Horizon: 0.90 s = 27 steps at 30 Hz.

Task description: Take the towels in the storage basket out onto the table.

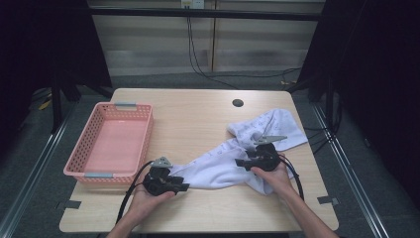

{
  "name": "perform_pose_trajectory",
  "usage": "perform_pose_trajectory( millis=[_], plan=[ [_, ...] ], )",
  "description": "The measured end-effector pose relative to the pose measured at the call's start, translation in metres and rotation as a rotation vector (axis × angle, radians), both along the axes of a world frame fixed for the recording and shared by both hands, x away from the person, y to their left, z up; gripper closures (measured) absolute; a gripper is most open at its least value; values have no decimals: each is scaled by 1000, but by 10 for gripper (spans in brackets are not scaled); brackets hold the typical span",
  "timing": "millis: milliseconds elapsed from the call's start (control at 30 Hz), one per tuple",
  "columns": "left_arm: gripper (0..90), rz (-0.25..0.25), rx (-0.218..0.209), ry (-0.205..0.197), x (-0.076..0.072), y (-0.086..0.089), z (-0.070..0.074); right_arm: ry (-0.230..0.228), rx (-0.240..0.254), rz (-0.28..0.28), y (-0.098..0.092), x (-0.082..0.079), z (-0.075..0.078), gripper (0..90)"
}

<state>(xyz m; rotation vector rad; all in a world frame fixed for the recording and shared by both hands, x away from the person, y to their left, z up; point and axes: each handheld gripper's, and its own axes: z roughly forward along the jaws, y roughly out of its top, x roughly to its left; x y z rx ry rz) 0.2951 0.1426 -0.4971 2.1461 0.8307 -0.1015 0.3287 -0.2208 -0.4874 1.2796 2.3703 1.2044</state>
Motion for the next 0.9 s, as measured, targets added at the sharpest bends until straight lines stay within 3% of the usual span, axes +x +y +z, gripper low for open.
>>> perform_pose_trajectory(
  millis=[33,100,133,200,333,467,567,600,633,667,767,867,900],
  plan=[
    [599,0,0,-1,-1,0,0,-5,-10,-8,4,2,-1,413],
    [599,-10,4,-7,-1,0,0,-25,-35,-37,6,5,-3,559],
    [600,-7,8,-10,-2,-1,0,-31,-38,-66,4,6,-4,590],
    [607,-9,13,-13,-4,-1,0,-14,-14,-103,-8,8,-4,697],
    [636,-18,9,4,-6,-1,0,-27,34,-138,-36,6,2,883],
    [626,-37,-8,21,-10,-1,0,-6,109,-86,-51,0,5,895],
    [604,-27,-33,18,-12,4,6,-15,102,-74,-47,-3,4,887],
    [592,-23,-43,4,-14,7,9,-19,99,-76,-45,-3,4,851],
    [584,-15,-53,-16,-16,11,13,-24,93,-81,-43,-2,4,747],
    [581,-9,-57,-27,-16,14,16,-24,66,-91,-40,-1,4,706],
    [581,20,-95,-51,-17,25,24,-23,58,-86,-36,5,2,635],
    [575,46,-114,-63,-15,30,27,-13,26,-54,-25,7,-4,671],
    [575,52,-112,-67,-14,31,27,-15,14,-49,-22,7,-5,781]
  ],
)
